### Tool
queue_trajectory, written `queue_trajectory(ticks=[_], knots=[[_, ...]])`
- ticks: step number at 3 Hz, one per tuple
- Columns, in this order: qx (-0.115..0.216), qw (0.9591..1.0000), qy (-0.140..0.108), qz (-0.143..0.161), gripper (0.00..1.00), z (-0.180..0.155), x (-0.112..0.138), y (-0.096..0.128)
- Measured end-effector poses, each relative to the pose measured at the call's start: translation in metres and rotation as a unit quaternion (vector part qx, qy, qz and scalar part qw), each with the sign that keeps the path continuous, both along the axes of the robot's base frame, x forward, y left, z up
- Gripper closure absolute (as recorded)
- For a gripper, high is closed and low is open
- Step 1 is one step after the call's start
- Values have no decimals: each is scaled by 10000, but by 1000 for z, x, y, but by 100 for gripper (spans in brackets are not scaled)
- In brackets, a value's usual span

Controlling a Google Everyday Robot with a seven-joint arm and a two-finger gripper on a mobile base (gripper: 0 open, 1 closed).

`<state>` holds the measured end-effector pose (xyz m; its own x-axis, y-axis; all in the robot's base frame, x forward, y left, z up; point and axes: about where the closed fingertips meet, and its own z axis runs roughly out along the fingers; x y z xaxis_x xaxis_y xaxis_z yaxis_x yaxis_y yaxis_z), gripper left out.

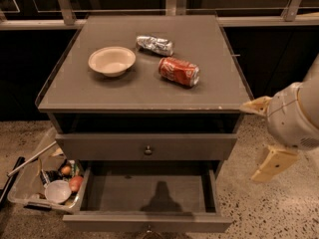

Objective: Close middle drawer

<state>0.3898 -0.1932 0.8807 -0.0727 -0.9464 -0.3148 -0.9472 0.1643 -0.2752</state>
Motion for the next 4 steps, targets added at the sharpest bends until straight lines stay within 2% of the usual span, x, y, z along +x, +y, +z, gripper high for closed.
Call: queue_trajectory(ticks=[1, 2, 3, 4], knots=[[84, 9999, -51, 127, 42, -33, -8, 0], [35, 9996, -50, 267, 65, -40, -14, 5], [35, 9996, -50, 267, 89, -40, -14, 5], [36, 9996, -50, 267, 100, -40, -14, 5]])
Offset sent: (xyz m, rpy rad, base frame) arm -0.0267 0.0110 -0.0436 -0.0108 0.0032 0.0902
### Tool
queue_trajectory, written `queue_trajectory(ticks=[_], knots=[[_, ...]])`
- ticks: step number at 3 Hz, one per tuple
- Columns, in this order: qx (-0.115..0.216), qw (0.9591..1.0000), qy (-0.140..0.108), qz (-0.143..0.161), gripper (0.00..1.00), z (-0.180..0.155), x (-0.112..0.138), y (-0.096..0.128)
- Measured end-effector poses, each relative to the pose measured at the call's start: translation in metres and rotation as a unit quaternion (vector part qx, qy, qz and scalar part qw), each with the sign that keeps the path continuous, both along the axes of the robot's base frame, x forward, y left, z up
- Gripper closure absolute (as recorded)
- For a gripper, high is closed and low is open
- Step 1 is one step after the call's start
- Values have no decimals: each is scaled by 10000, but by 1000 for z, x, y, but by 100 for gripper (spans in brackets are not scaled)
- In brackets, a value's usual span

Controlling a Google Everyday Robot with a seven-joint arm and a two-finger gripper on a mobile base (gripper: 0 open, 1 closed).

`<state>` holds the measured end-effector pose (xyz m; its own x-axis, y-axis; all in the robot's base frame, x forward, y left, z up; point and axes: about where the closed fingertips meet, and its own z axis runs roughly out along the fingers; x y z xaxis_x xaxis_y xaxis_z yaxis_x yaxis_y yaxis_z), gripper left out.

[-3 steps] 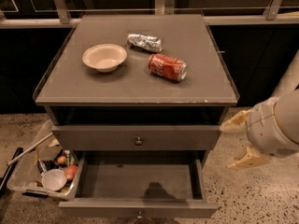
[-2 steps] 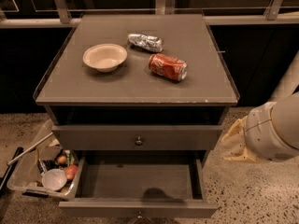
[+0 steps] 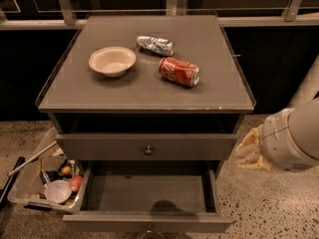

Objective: Close middle drawer

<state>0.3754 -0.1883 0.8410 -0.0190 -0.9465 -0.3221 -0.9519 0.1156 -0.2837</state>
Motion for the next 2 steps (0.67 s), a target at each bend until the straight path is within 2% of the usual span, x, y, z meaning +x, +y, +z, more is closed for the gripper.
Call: queue_trajectory(ticks=[1, 2], knots=[[368, 9991, 189, -13, 100, -36, -6, 16], [840, 9960, 299, -39, 100, -94, -14, 37]])
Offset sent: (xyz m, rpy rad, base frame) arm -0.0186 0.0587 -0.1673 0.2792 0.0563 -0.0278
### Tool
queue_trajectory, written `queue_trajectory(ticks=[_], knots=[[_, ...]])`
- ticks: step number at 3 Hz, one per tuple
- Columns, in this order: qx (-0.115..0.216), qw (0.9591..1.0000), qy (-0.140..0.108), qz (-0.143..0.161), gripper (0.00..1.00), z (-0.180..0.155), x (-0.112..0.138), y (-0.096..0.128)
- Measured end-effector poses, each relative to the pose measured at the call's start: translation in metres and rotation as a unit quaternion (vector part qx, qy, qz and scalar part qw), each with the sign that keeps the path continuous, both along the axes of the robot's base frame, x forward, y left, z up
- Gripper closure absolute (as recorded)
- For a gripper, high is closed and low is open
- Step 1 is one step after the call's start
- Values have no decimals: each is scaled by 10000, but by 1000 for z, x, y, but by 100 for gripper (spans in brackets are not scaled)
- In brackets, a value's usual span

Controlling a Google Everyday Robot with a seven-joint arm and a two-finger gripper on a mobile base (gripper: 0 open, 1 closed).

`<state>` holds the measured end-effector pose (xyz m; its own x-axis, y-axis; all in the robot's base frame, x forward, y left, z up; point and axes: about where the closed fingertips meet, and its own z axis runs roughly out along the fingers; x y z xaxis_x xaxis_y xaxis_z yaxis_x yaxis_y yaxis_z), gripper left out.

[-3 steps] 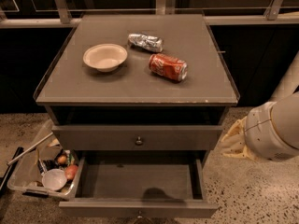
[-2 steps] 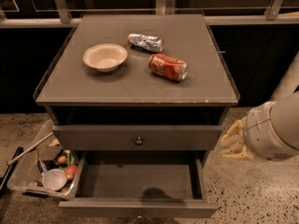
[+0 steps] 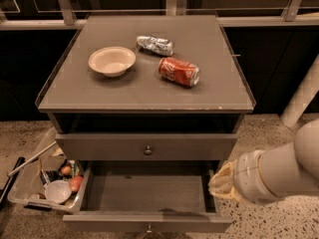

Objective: Close middle drawer

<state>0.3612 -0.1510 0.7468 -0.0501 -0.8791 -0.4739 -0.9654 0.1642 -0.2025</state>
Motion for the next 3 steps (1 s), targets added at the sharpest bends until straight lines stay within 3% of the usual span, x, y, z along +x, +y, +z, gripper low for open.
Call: queue_trajectory(ticks=[2, 3], knots=[[425, 9983, -99, -398, 100, -107, 8, -6], [407, 9983, -52, -419, 100, -113, 5, -2]])
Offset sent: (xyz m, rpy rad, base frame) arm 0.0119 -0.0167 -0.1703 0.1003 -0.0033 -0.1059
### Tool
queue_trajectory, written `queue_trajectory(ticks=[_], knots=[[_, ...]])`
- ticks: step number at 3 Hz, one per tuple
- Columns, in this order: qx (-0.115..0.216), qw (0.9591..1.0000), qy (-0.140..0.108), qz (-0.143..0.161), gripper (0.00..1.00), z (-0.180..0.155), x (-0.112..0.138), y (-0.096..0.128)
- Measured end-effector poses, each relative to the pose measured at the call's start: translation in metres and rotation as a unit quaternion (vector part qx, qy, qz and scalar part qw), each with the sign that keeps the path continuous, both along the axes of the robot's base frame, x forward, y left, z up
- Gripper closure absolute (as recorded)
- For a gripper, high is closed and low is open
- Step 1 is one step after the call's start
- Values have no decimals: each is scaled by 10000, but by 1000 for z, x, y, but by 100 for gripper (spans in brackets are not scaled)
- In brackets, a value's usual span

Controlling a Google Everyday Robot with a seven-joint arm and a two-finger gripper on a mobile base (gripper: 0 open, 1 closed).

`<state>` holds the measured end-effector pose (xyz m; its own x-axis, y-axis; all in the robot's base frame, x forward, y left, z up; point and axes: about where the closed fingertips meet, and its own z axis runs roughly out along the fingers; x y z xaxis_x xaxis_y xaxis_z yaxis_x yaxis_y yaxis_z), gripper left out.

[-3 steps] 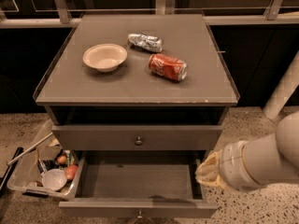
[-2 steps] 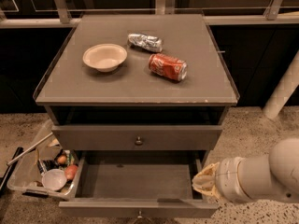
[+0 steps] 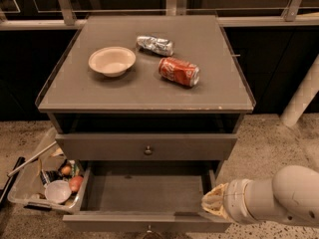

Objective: Close middle drawer

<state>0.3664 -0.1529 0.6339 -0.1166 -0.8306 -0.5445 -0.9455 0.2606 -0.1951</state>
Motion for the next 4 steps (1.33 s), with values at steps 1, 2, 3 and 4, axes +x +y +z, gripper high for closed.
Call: queue_trajectory(ticks=[1, 2, 3, 4], knots=[[127, 9993, 313, -137, 100, -32, -7, 10], [288, 9974, 579, -307, 100, -73, -14, 20], [405, 9964, 625, -396, 100, -111, -19, 30], [581, 9958, 544, -446, 100, -147, -22, 37]])
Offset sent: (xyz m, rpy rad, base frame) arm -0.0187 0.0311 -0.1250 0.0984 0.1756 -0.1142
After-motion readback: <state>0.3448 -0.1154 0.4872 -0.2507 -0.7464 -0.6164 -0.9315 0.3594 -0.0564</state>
